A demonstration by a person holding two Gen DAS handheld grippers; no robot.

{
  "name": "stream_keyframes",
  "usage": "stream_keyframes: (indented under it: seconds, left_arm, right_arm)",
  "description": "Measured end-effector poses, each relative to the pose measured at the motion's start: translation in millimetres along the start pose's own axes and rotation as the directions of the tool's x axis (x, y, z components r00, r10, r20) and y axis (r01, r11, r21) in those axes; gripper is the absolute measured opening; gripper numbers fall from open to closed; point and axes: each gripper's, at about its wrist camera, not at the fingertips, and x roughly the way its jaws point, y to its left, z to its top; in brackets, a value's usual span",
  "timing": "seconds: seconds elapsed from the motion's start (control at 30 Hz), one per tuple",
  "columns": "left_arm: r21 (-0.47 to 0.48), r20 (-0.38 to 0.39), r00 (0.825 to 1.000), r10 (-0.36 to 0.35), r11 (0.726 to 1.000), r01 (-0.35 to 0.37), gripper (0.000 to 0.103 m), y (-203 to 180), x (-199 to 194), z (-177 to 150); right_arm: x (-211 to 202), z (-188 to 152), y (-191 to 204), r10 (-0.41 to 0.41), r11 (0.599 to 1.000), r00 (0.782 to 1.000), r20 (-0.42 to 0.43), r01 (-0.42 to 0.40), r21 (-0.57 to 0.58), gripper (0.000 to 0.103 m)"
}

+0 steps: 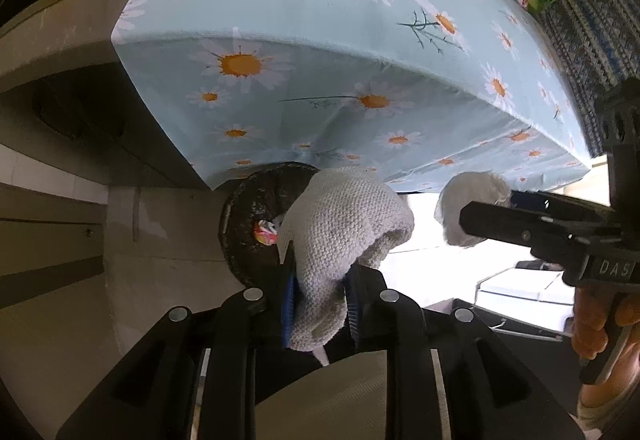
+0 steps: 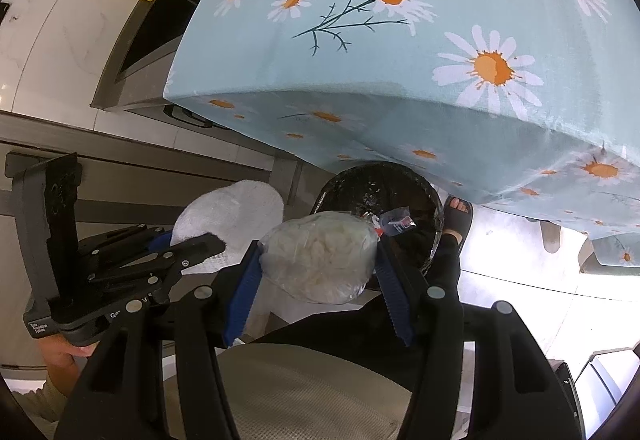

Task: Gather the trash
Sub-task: 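Open both tools to drop the cloth and bundle into the bin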

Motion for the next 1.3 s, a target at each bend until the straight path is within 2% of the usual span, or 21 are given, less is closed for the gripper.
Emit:
stream_keyframes:
  seconds: [0.1,0.13,0.2,0.93,1.3]
  left_arm:
    - [-0.002,-0.003,1.0,0.005,1.0,-0.005,0.027,-1.0,1.1,1.8]
    - [-0.007,-0.006,1.0,0.002,1.0,-0.002,0.03,-0.8,1.3,2.3]
    - [-0.019,-0.006,1.0,-0.001,1.0,0.001,0.043,0.2,1.5,4.0]
    - [-0.035,0.005,1.0,0.005,0.999,-0.005,0.043,2.6,-4.1,8.2]
    - [-0.02,0.053,0.999,-0.001,1.0,0.003,0.043,-2.8,-24.6,17.4]
  right_arm:
    - [-1.6,3.0,-2.5,0.025,1.0,1.0,0.003,-0.025,0.018,0.065]
    - [-2.5,3.9,-3.3,0.029,0.999,1.0,0.006,-0.029,0.022,0.071]
    - [-4.2,5.4,-4.7,0.038,0.999,0.999,0.01,-0.038,0.03,0.073]
    - [-13.2,8.3,-6.6,0.024,0.999,0.999,0.03,-0.025,0.04,0.073]
    - [-32.7,13.5,-0.2,0.013,0.999,0.997,0.072,-0.015,0.028,0.073]
